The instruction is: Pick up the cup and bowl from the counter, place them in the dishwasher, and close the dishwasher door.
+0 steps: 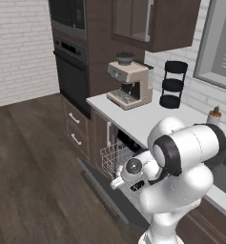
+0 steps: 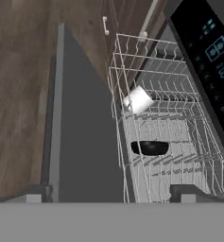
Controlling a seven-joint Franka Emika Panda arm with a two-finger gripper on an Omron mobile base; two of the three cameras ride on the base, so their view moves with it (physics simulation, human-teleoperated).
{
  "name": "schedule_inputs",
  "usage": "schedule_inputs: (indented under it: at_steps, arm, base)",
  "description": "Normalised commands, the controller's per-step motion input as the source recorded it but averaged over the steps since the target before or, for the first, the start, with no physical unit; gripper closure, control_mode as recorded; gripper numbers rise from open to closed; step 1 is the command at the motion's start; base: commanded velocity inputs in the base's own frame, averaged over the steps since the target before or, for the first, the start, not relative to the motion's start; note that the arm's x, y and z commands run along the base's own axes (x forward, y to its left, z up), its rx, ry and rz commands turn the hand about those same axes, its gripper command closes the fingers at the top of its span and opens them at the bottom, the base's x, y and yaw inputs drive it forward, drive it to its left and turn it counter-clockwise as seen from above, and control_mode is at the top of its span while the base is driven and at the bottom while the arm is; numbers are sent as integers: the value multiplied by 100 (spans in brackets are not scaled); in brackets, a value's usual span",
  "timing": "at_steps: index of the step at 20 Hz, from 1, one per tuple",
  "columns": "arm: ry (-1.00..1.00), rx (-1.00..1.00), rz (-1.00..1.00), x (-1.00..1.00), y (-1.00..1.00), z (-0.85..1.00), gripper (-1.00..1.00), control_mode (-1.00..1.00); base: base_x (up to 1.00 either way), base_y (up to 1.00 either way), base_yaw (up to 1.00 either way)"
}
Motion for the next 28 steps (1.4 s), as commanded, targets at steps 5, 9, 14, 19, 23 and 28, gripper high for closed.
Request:
schedule_inputs:
  at_steps: [5, 9, 14, 19, 23, 28]
  arm:
    - [0, 0, 0, -17, 100, 100, -100, -100]
    - [0, -7, 0, -19, 98, 96, -100, -100]
    - [0, -22, 0, -36, 100, 71, -100, -100]
    - [0, -32, -3, -50, 99, 72, -100, -100]
    - [0, -40, -14, -57, 88, 69, -100, -100]
    - [2, -41, -24, -59, 64, 64, -100, -100]
  base:
    - [0, 0, 0]
    - [0, 0, 0]
    - [0, 0, 0]
    - [0, 0, 0]
    - [0, 0, 0]
    - [0, 0, 0]
